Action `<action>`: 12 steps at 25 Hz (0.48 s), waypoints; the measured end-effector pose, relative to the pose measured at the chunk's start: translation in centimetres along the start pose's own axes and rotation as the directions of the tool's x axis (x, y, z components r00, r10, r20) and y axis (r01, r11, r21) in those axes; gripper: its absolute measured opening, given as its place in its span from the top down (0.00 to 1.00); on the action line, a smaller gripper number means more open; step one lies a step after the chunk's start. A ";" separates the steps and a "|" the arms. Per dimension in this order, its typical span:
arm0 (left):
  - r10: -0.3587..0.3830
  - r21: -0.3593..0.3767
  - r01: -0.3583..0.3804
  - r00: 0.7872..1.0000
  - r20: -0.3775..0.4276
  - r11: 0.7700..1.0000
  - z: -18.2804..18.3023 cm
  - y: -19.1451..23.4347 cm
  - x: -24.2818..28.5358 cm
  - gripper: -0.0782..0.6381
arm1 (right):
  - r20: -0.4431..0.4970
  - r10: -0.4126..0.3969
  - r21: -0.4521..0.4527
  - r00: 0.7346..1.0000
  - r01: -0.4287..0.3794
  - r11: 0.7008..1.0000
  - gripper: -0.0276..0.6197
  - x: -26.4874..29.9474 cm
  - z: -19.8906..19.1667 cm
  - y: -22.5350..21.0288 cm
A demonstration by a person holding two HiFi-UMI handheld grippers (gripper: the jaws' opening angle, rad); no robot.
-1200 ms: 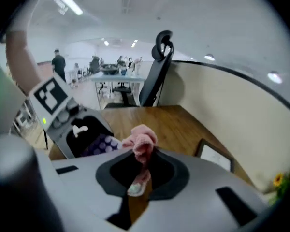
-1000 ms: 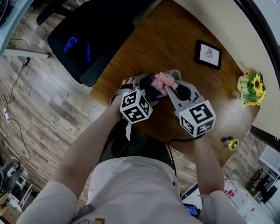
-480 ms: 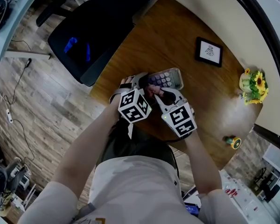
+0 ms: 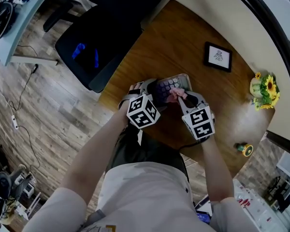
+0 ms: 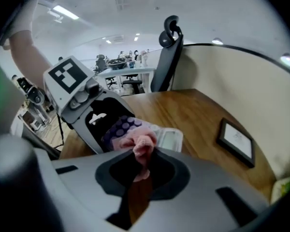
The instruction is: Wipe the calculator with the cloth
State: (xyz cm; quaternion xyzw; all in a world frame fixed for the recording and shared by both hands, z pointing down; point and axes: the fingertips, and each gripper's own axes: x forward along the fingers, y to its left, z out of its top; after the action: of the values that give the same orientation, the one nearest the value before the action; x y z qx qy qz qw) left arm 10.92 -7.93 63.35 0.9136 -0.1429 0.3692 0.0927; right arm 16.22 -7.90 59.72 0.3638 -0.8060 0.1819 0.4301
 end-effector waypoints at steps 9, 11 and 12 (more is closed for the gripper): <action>-0.003 -0.030 0.002 1.000 -0.021 1.000 -0.4 -0.7 -0.6 0.21 | -0.006 -0.258 0.278 0.966 0.249 0.928 0.88 -5.6 -1.1 -7.8; 0.008 -0.073 -0.010 1.000 -0.028 0.997 -0.6 -0.2 -1.1 0.21 | 0.037 -0.270 0.313 0.962 0.245 0.918 0.88 -7.2 0.3 -8.3; 0.014 -0.098 -0.017 0.999 -0.030 0.995 -0.6 0.2 -1.3 0.21 | 0.065 -0.273 0.329 0.960 0.238 0.914 0.88 -8.0 1.1 -8.5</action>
State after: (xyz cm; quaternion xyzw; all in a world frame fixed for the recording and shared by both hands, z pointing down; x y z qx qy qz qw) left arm 9.53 -7.73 62.87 0.9013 -0.1664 0.3759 0.1366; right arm 24.80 -10.83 52.32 0.5399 -0.7339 0.2311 0.3412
